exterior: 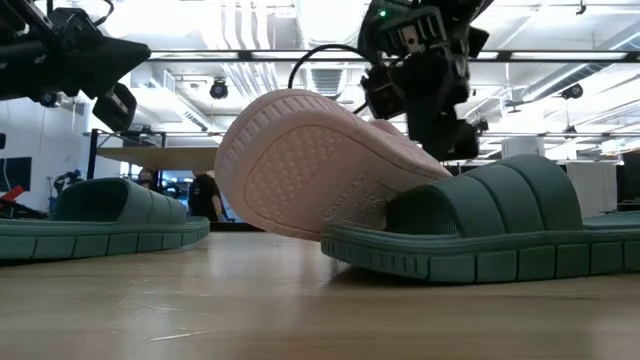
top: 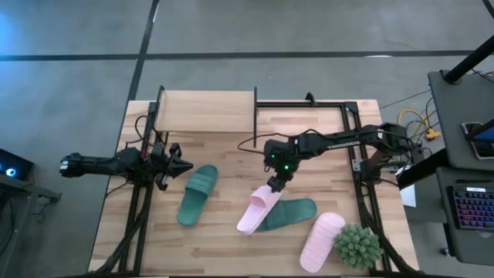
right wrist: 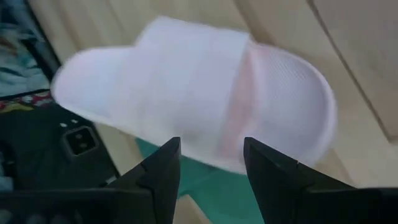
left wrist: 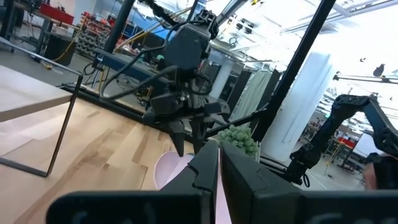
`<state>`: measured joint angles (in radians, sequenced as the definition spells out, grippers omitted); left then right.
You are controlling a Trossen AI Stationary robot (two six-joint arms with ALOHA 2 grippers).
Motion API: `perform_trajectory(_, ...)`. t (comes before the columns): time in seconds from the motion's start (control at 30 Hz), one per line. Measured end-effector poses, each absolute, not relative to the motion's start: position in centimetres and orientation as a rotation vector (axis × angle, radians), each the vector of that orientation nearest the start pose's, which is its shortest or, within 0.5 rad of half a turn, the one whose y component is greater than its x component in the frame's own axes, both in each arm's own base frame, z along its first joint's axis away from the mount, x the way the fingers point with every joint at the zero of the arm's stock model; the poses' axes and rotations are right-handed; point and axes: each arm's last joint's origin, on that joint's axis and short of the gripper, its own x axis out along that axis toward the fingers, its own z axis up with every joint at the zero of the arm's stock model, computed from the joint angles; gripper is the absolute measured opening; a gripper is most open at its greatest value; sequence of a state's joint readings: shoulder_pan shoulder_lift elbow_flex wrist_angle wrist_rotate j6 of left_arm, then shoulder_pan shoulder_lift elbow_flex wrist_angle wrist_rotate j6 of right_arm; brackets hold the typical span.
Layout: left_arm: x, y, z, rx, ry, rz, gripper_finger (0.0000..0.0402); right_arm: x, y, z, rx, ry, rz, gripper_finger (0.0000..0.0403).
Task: Pick and place slides into the shelf
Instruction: Put the left pink slide on the shelf
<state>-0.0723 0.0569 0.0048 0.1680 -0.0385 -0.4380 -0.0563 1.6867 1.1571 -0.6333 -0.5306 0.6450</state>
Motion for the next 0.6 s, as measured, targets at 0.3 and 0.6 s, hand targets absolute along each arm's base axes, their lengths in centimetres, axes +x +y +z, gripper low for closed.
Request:
perform_trajectory(0.3,10.0,-0.6,17.7,-0.444,-0.110,-0.060,0.0004,33.5,-0.4,20.4,0.930,1.186,0.076,0.0167)
perform_trajectory(0.6,10.0,-0.6,17.7,-0.444,-0.109,-0.059,0.0004,33.6,-0.1,18.4,0.943,1.200,0.113,0.0166)
